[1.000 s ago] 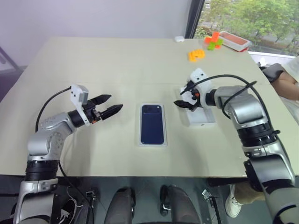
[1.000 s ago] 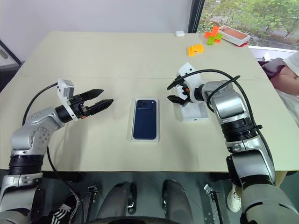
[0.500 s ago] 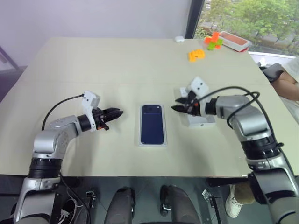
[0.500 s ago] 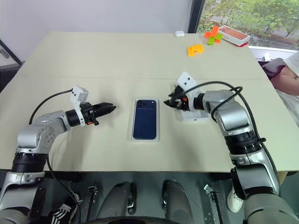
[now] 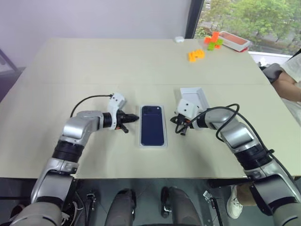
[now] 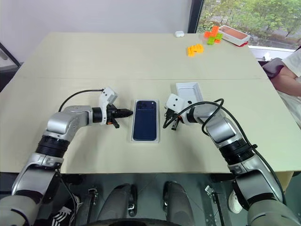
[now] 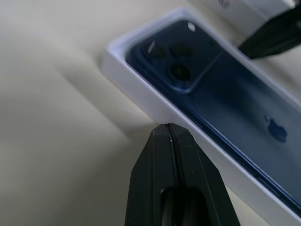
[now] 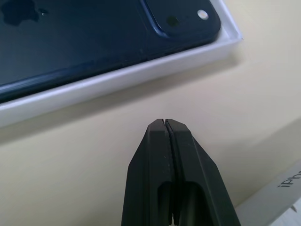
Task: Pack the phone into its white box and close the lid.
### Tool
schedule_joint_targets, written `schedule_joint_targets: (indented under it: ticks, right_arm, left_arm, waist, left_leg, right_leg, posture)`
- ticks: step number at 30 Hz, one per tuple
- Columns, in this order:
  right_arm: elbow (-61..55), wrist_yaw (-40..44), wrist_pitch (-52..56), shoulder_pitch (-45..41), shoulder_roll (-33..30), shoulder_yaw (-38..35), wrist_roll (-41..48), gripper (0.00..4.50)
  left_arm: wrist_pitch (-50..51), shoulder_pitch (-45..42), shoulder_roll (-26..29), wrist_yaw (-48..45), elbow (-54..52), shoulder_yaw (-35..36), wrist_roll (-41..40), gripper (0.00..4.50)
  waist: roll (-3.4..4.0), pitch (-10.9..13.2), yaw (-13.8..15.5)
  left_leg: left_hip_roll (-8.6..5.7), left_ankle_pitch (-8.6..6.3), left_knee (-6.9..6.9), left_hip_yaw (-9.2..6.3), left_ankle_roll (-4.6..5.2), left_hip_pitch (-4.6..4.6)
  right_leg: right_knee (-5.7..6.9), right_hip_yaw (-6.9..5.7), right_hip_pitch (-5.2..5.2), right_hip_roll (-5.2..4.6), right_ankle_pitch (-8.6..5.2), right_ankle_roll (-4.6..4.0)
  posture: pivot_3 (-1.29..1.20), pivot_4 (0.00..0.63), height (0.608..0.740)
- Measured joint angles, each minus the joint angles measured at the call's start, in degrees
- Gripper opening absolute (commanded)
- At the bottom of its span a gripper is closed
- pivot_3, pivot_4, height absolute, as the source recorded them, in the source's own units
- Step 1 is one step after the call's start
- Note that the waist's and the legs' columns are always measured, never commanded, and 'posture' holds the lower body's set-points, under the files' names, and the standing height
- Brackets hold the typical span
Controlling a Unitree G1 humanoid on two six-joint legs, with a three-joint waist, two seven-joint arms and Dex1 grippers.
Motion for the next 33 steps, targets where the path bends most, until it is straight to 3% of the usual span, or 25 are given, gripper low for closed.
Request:
schedule_joint_targets:
  ticks: [20,33]
  right_arm:
    - [2.78,5.68,-3.16,1.82,-9.05,-4.24,-0.69,0.04]
    - [1.64,6.45,-3.28,2.73,-8.88,-4.46,-1.08,0.04]
  left_arm:
    - [3.81,-5.7,-13.16,-4.11,6.67,-3.12,2.11,0.0]
    - [0.63,-6.85,-12.98,-3.99,9.44,-2.51,4.07,0.0]
  waist:
    - [0.0,0.0,0.22]
    - [0.0,0.0,0.12]
  left_leg:
    - [-0.2,-0.06,0.08,-0.05,0.11,0.0]
    - [-0.15,-0.05,0.08,-0.07,0.1,0.03]
  right_leg:
    - [-0.02,-0.04,0.11,-0.2,-0.04,0.08]
    - [0.04,-0.03,0.1,-0.16,-0.04,0.07]
  posture:
    - [0.0,0.15,0.74]
    - [0.0,0.15,0.74]
